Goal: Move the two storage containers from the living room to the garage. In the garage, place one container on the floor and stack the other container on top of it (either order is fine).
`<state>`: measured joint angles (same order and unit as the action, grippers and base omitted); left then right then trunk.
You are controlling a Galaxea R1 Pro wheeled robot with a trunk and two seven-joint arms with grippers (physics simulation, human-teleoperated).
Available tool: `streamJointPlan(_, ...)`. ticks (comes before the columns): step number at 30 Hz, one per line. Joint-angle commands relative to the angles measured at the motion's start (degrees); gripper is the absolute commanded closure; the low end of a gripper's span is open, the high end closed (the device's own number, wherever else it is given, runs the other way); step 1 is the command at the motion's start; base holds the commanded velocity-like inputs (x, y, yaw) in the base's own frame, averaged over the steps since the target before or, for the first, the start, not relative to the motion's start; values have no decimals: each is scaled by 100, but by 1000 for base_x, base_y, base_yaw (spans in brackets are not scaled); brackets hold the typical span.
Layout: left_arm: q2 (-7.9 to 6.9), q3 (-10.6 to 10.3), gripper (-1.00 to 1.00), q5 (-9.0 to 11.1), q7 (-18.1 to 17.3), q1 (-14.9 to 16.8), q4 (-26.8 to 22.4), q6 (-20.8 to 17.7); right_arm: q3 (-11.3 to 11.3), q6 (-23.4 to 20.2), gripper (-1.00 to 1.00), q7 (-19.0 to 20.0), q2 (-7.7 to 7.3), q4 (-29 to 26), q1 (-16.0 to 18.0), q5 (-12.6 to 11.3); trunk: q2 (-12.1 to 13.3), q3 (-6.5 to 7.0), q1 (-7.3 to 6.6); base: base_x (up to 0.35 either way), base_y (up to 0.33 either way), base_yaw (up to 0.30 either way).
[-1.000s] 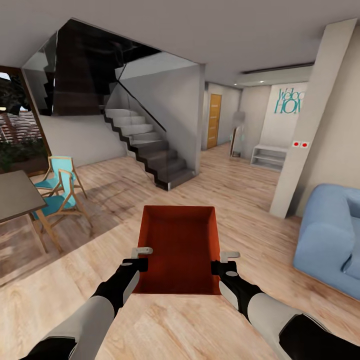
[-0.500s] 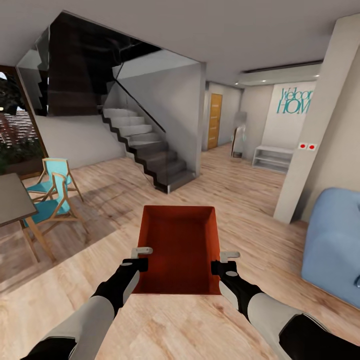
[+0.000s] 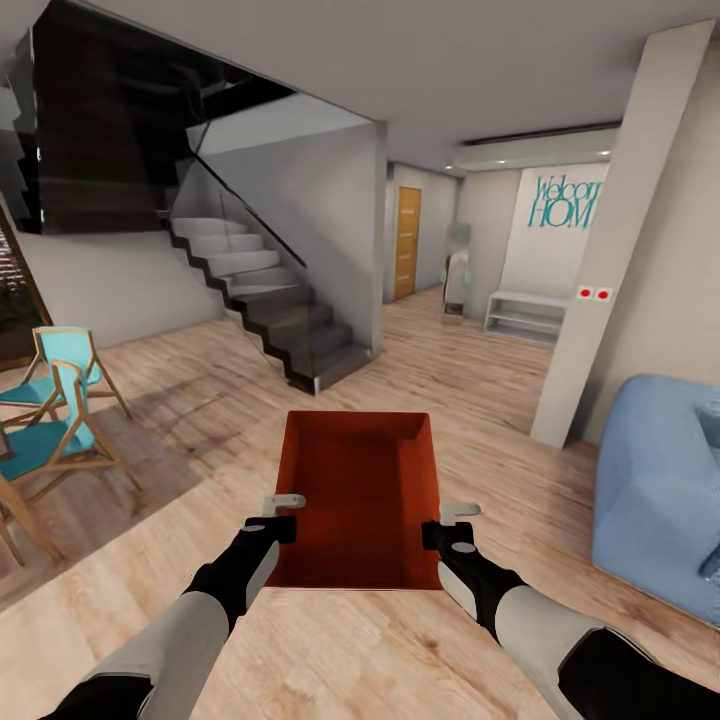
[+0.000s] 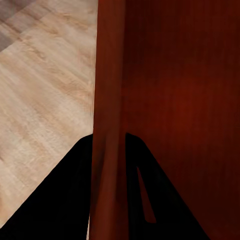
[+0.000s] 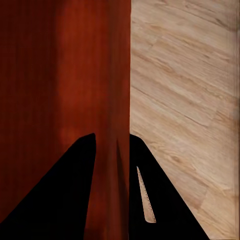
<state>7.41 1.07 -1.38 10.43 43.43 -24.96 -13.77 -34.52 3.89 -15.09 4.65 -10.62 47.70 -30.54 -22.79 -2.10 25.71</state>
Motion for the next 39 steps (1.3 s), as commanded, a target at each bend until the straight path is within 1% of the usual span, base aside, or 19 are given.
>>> streamJointPlan(1,-3,-37,100,-10,38,-1,87,-38,-2,156,100,5,1,-37,12,22,-13,-13,7,322,0,-219)
streamJointPlan(21,-3,-37,100,-11,38,-1,87,-38,-2,156,100,5,1,-37,11,22,-13,-13,7,322,0,-214)
streamJointPlan(39,-3,-34,100,-3,38,-1,88,-38,-2,156,100,6,1,-37,11,22,-13,-13,7,322,0,-11)
